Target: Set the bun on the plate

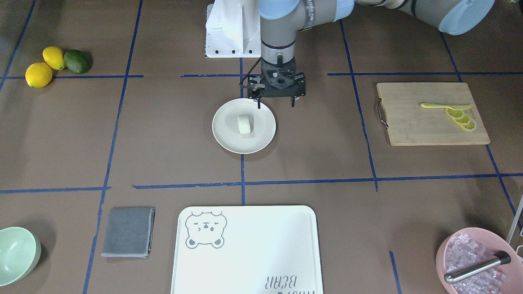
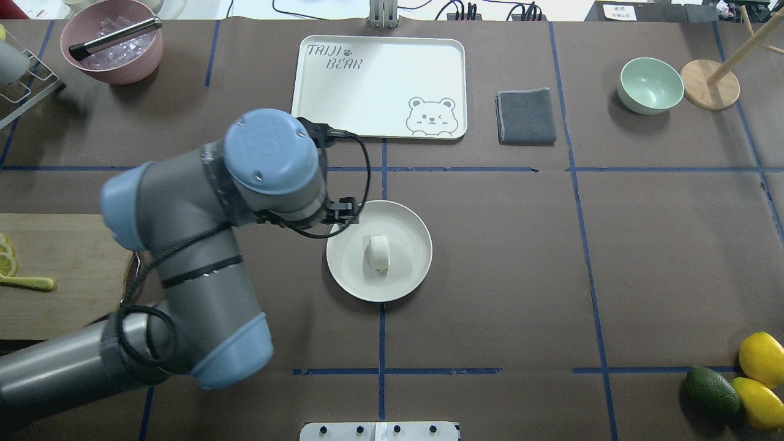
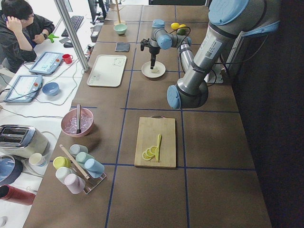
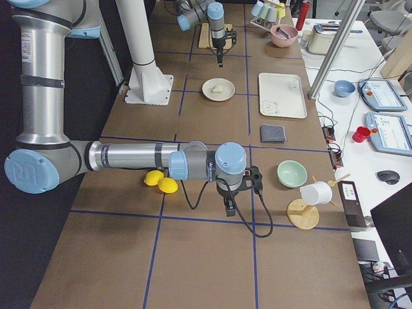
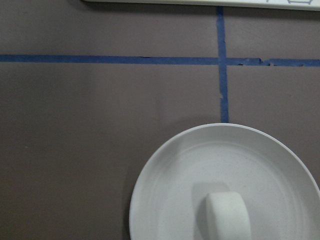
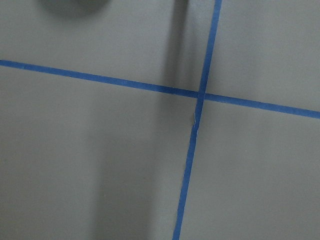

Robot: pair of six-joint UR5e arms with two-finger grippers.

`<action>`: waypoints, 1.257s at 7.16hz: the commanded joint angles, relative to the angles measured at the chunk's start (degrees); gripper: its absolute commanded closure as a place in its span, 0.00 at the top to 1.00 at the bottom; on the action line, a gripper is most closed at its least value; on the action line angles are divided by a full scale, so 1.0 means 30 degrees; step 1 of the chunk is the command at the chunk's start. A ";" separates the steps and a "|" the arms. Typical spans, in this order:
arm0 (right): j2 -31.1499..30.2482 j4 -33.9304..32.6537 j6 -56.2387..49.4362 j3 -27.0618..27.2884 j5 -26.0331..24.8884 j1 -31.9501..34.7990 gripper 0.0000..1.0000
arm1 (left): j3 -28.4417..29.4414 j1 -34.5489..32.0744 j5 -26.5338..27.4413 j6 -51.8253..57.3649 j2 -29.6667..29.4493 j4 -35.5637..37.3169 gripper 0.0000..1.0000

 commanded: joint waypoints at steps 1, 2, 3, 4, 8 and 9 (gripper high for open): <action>0.0045 -0.0001 0.0215 0.0030 -0.0002 -0.0022 0.99 | -0.2323 -0.3320 -0.3462 0.4238 0.3166 0.0886 1.00; -0.0013 -0.0030 0.0389 0.0059 -0.0002 0.0035 0.99 | -0.2678 -0.4814 -0.4463 0.6434 0.3557 0.1848 1.00; -0.0014 -0.0030 0.0710 0.0060 -0.0002 0.0036 0.99 | -0.3030 -0.6483 -0.5517 0.8747 0.4576 0.2815 1.00; -0.0014 -0.0001 0.1149 0.0060 -0.0031 -0.0022 0.99 | -0.3149 -0.8210 -0.6282 1.1265 0.6037 0.2825 1.00; 0.0045 0.0028 0.2296 0.0147 -0.0734 -0.0023 0.99 | -0.0531 -1.6112 -0.9413 2.1748 0.9385 0.2796 1.00; 0.0045 0.0028 0.2296 0.0176 -0.0705 -0.0023 0.99 | 0.1951 -1.8284 -1.0178 2.5781 0.9681 0.2621 1.00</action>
